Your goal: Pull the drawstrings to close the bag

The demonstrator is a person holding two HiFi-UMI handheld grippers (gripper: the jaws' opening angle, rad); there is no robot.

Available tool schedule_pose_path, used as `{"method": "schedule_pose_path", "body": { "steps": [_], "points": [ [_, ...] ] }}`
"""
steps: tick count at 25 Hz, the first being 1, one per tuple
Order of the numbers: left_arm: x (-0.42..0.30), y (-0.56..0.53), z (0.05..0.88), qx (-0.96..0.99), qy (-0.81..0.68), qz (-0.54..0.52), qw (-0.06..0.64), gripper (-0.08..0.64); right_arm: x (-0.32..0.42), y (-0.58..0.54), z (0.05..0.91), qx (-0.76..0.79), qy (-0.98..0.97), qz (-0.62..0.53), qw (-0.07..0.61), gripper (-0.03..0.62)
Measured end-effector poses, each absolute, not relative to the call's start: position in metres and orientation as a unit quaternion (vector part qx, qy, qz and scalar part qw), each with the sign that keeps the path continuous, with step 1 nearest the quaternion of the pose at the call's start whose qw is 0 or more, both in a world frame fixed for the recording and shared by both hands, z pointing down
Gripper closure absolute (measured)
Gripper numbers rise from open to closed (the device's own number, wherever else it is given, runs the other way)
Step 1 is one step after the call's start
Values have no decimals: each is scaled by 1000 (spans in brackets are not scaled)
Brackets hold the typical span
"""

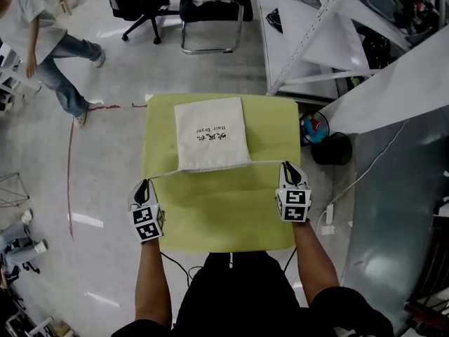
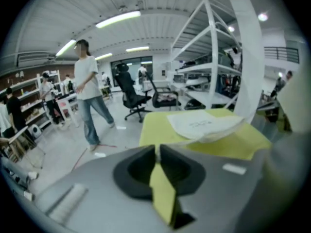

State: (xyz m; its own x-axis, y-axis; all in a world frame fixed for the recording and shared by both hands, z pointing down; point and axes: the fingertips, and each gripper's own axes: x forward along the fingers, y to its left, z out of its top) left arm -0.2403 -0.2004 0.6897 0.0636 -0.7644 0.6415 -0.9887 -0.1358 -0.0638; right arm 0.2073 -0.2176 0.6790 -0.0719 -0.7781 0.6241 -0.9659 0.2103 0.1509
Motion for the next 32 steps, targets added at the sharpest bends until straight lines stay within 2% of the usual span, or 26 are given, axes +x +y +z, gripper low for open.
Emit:
{"method": "schedule_pose_path", "body": {
  "steps": [7,16,24,32],
  "points": [
    [-246,-210,632,714,-636,258,141,523,201,-224,620,634,-718,91,274,557],
    [-249,-233,536,729,-655,179,83,523,187,-245,522,656,-729,28,196,557],
    [-241,-246,446,741,-653,155,-13,523,175,-258,436,666,-736,-13,119,557],
    [-247,-242,395,744,-657,117,-44,523,157,-254,389,669,-737,-46,85,557]
  ]
}}
